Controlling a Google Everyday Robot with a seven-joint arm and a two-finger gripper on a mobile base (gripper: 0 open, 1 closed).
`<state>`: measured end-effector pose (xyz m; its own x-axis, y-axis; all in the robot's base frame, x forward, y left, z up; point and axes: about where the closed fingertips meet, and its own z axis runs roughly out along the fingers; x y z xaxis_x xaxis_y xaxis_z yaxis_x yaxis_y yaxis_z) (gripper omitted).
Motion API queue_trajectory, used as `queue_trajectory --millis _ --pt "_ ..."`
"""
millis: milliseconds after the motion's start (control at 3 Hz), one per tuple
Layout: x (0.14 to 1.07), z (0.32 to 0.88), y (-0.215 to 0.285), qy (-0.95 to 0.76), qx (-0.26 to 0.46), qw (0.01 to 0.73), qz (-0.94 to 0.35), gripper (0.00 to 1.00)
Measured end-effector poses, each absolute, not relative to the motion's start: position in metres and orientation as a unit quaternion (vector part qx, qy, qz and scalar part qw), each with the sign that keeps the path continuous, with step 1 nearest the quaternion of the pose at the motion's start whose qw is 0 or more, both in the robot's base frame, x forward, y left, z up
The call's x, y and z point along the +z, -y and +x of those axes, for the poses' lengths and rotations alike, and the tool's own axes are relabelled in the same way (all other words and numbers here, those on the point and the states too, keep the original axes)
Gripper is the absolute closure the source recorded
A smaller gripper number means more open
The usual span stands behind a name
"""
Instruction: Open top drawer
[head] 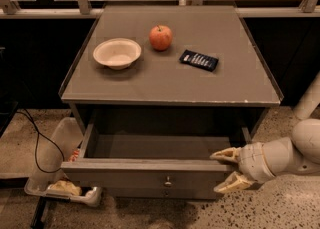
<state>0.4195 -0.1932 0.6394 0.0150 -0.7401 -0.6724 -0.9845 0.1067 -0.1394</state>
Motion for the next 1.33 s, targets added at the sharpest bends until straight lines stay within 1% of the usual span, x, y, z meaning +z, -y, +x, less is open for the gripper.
queue_trajectory --millis 333,667,1000,1333 --pt "0.635 0.401 0.199 -0.666 0.198 0.314 -0.647 0.61" --pt "0.637 0.403 0.199 -0.666 0.198 0.314 -0.647 0.84" --pt "0.638 0.401 0.200 -0.666 0.198 0.314 -0.648 1.00" --pt "0.645 0.380 0.188 -0.649 0.207 0.320 -0.658 1.00"
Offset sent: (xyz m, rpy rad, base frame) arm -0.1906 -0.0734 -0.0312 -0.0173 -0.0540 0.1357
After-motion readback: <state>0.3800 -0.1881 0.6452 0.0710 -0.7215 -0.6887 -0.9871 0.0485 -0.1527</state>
